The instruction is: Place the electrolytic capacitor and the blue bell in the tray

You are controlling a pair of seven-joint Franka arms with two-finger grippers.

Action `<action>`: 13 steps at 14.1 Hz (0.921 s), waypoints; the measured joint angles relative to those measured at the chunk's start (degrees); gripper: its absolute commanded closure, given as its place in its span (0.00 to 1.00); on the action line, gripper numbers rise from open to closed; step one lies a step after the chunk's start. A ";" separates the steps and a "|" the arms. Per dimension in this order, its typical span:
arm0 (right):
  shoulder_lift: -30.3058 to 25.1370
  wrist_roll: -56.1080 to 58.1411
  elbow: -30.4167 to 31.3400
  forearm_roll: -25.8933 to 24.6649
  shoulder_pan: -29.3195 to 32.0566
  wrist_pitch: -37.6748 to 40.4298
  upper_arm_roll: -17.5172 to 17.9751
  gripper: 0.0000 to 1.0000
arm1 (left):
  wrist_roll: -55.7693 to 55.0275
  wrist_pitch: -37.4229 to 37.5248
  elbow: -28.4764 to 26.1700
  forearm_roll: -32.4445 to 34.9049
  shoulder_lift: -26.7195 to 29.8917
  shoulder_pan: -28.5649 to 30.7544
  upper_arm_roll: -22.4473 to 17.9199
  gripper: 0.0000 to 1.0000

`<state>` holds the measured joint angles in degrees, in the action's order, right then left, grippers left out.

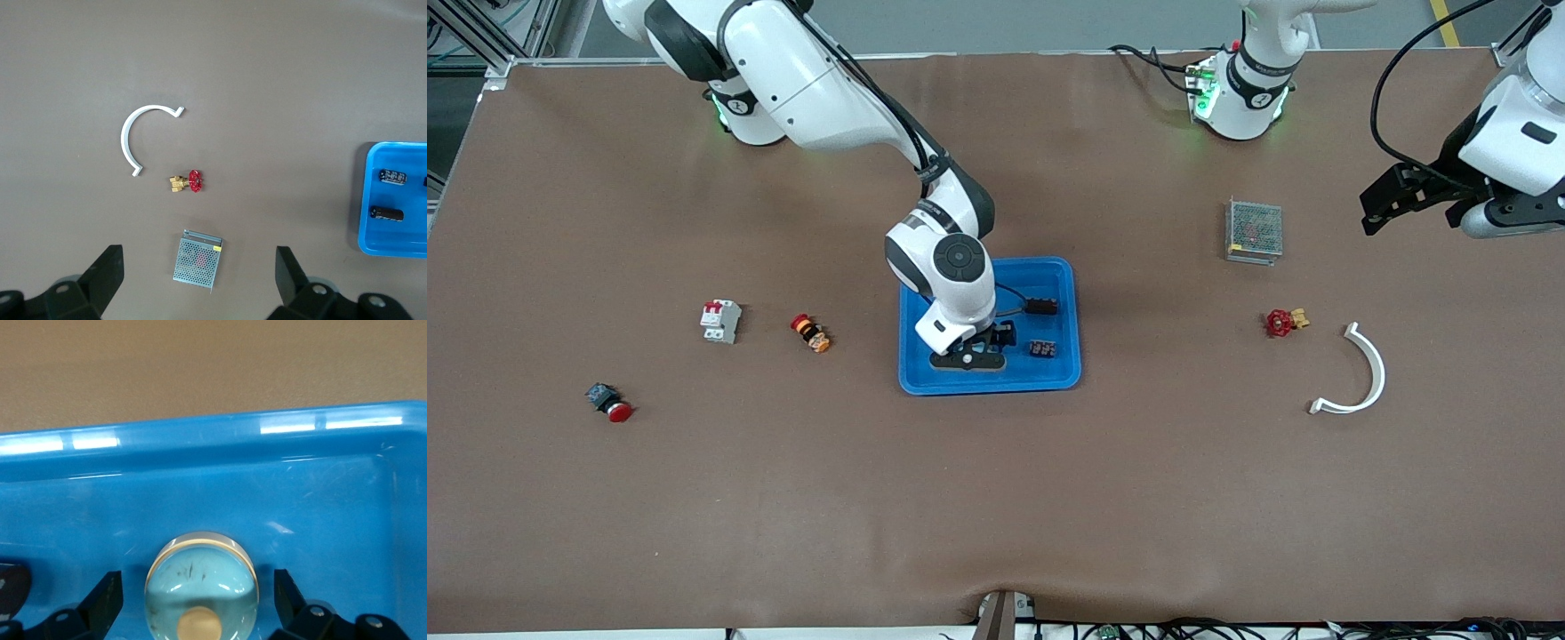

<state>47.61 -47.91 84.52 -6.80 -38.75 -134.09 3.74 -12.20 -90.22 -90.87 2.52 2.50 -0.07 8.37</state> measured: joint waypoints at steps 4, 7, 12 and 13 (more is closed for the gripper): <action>-6.04 1.31 -1.30 -0.06 0.04 11.34 -0.05 0.00 | 0.00 -0.01 -0.06 0.00 0.00 0.00 0.00 0.00; -11.82 2.69 -1.38 -0.06 0.28 17.17 -0.24 0.00 | 0.00 -0.01 -0.08 0.00 0.00 0.00 0.00 0.00; -20.46 3.05 -1.45 0.09 0.17 27.39 0.08 0.00 | -0.06 -0.01 -0.08 0.00 0.00 -0.03 0.37 0.00; -22.33 3.23 -1.45 0.13 0.11 29.55 0.20 0.00 | -0.10 -0.01 -0.07 0.00 0.00 -0.02 0.44 0.00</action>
<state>25.28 -44.67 83.08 -6.67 -38.64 -104.54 3.94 -12.30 -90.24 -90.94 2.51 2.50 -0.10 8.81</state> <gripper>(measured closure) 0.000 0.000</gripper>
